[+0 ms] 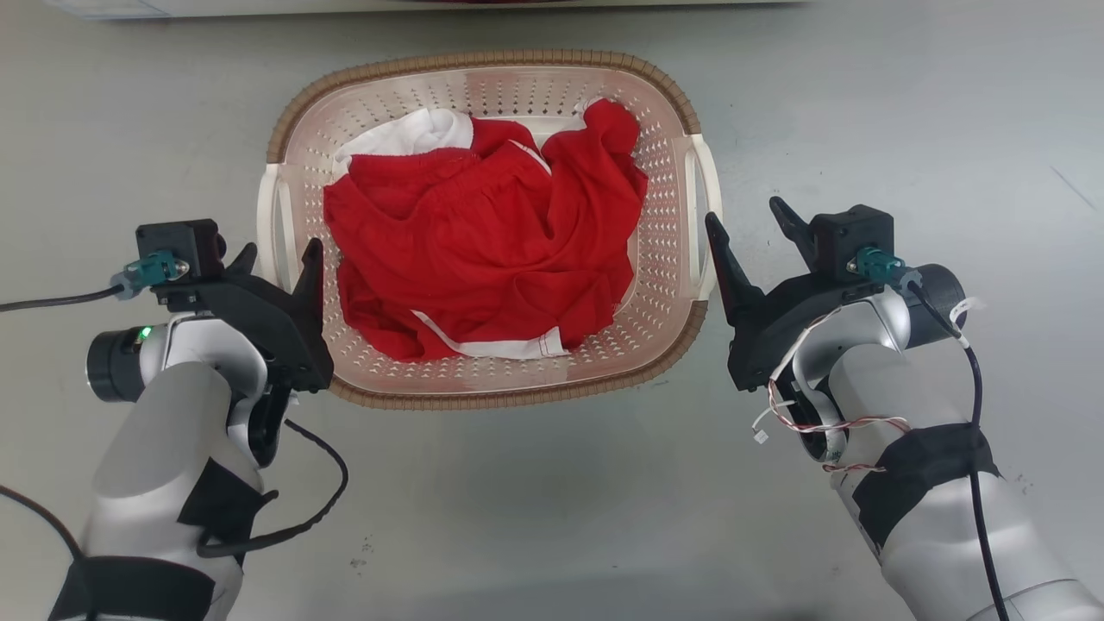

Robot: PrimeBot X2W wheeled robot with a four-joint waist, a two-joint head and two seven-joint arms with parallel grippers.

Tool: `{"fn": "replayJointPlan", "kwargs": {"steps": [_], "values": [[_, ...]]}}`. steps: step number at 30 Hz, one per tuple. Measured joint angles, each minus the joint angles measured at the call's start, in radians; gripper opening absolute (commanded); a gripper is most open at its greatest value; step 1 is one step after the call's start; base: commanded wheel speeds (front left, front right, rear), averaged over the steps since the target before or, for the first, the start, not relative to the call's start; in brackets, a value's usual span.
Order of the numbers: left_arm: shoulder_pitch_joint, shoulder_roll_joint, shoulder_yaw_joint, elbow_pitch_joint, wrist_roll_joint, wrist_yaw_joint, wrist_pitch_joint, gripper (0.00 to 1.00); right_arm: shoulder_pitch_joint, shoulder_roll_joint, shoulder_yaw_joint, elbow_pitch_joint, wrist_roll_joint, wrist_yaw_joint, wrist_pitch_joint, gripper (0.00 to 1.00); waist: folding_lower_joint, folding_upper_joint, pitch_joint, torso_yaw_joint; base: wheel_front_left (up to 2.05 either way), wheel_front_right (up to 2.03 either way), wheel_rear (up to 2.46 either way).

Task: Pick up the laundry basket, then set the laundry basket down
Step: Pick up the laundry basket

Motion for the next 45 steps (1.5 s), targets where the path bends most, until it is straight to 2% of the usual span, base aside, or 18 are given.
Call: {"fn": "replayJointPlan", "kwargs": {"steps": [10, 15, 16, 17, 22, 32, 45], "values": [[-0.069, 0.008, 0.003, 0.053, -0.005, -0.017, 0.008, 1.00, -0.068, 0.012, 0.015, 0.084, 0.015, 0.001, 0.024, 1.00, 0.0000, 0.0000, 0.052, -0.001, 0.00, 0.00, 0.00], [-0.091, 0.002, -0.001, 0.083, -0.007, -0.025, 0.012, 1.00, -0.073, 0.007, 0.046, 0.100, 0.060, -0.010, 0.036, 1.00, 0.0000, 0.0000, 0.062, 0.006, 0.00, 0.00, 0.00], [-0.097, 0.001, -0.003, 0.089, -0.007, -0.025, 0.012, 0.44, -0.075, 0.007, 0.054, 0.100, 0.070, -0.011, 0.037, 0.44, 0.0000, -0.0002, 0.064, 0.008, 0.00, 0.00, 0.00], [-0.102, 0.000, -0.005, 0.094, -0.007, -0.025, 0.012, 0.00, -0.079, 0.007, 0.062, 0.100, 0.076, -0.013, 0.037, 0.00, 0.0000, -0.0002, 0.065, 0.010, 0.00, 0.00, 0.00], [-0.121, -0.024, -0.016, 0.115, -0.007, -0.033, 0.012, 0.00, -0.101, 0.018, 0.090, 0.104, 0.109, -0.020, 0.053, 0.00, -0.0001, -0.0002, 0.070, 0.019, 0.00, 0.00, 0.00], [-0.141, -0.030, -0.020, 0.166, -0.007, -0.035, 0.002, 0.00, -0.128, 0.014, 0.128, 0.140, 0.164, -0.028, 0.061, 0.00, -0.0002, -0.0002, 0.065, 0.024, 0.00, 0.00, 0.00], [-0.114, -0.061, -0.026, 0.231, -0.010, -0.043, -0.015, 0.00, -0.105, 0.020, 0.159, 0.216, 0.227, -0.035, 0.064, 0.00, -0.0002, -0.0002, 0.002, 0.024, 0.00, 0.00, 0.00]]}}
